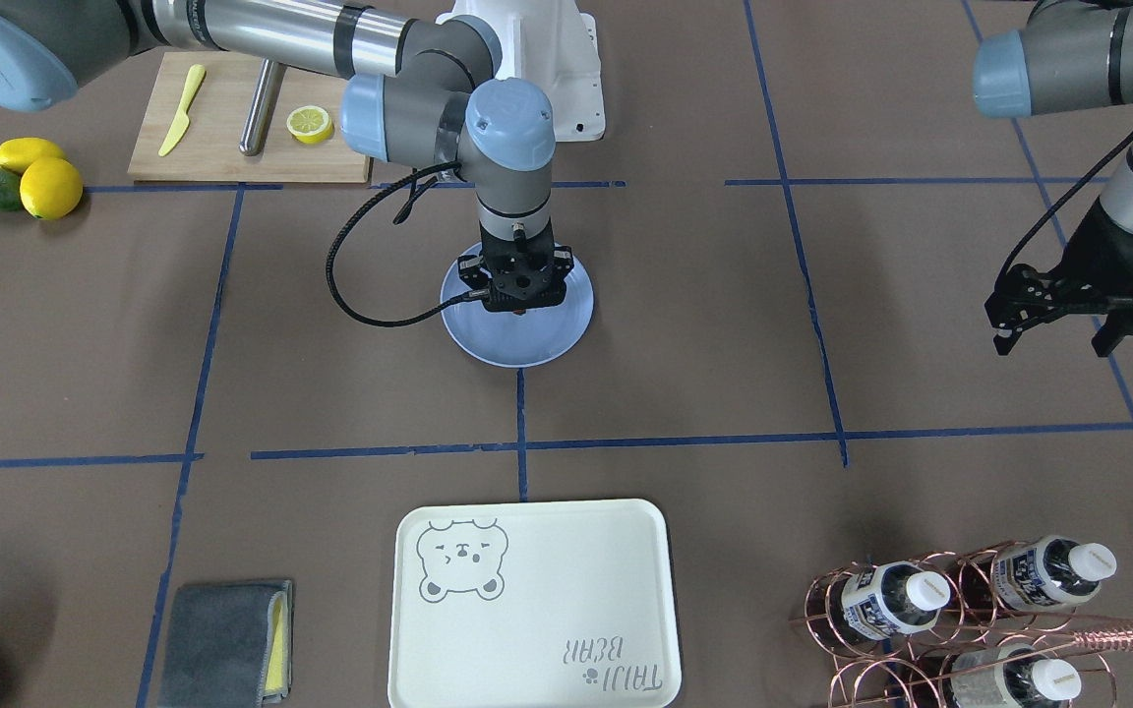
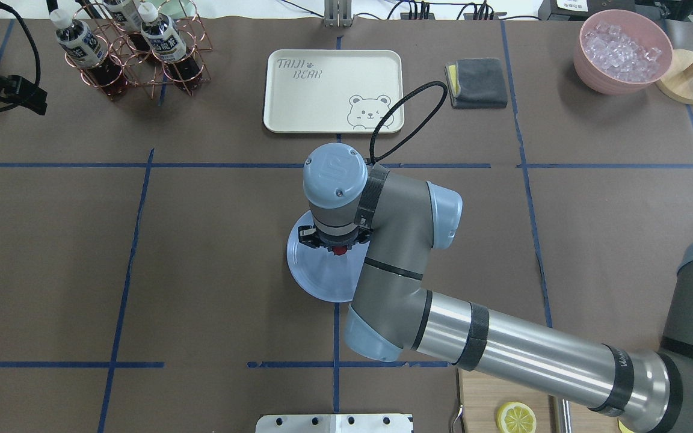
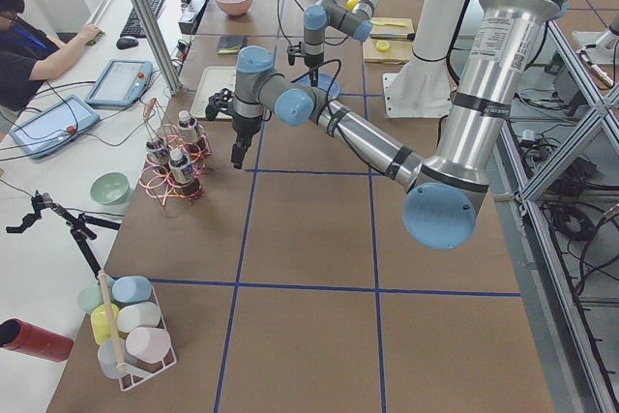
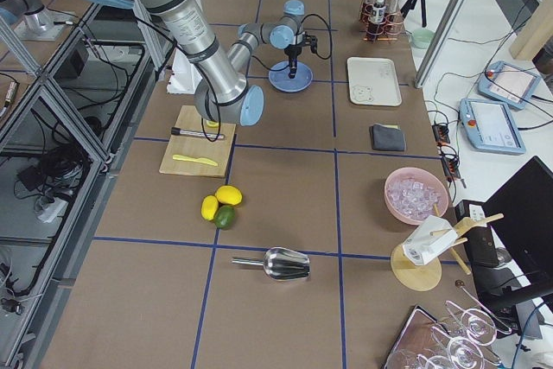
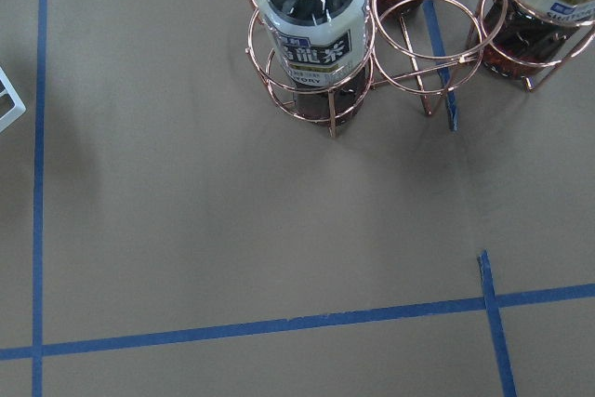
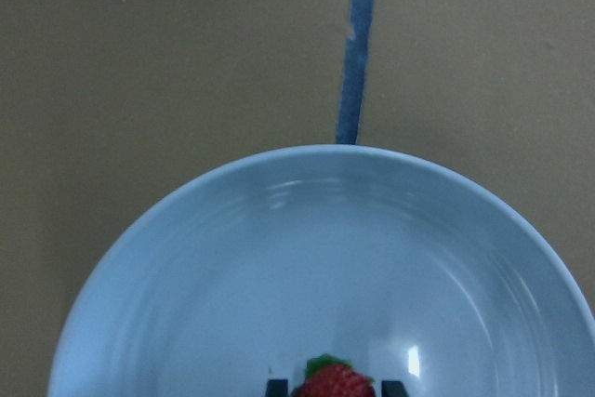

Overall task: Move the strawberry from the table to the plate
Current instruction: 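Lower the strawberry onto the plate and open the right gripper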

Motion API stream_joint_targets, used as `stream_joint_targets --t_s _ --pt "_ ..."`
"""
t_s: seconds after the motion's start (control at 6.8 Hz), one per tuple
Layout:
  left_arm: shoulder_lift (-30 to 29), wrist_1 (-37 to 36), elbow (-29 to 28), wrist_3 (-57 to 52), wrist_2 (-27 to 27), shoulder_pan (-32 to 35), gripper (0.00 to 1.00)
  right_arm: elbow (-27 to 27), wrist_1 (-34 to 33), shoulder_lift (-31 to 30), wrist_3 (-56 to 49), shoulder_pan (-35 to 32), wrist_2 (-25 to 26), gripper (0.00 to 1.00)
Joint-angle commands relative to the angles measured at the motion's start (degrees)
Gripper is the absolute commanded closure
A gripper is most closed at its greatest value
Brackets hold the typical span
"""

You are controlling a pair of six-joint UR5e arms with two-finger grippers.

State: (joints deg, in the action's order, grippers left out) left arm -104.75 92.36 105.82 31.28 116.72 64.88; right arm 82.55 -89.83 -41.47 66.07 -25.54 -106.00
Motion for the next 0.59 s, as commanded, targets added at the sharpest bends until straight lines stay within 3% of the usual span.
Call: stream_joint_targets --t_s 0.0,0.29,0.44 --pt "-0.01 0.02 -0.09 0.01 0.0 -0.01 0.0 0.07 0.18 -0.01 0.28 0.14 -0.08 0.0" --pt "0.07 0.02 -0.09 0.01 0.0 -0.01 0.0 1.38 0.27 0.34 0.2 -0.04 -0.17 0.0" --pt "0.07 0.02 -0.18 -0.17 0.0 0.07 0.0 4.61 -0.25 -0.01 0.19 -1.35 -0.09 0.0"
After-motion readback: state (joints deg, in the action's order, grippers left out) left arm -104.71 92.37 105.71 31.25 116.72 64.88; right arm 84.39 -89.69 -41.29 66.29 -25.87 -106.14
